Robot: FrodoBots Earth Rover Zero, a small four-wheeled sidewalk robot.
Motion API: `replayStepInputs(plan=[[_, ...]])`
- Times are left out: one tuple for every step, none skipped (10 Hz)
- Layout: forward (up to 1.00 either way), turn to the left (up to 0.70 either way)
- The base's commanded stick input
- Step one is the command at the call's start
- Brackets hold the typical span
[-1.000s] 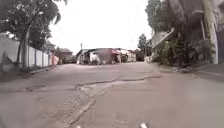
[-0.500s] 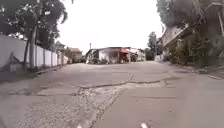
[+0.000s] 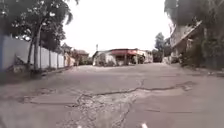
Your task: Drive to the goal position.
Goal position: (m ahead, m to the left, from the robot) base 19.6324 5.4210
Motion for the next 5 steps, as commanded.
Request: replayStepInputs(plan=[[1.00, 0.00], [1.00, 0.00], [1.00, 0.00], [1.00, 0.00], [1.00, 0.00]])
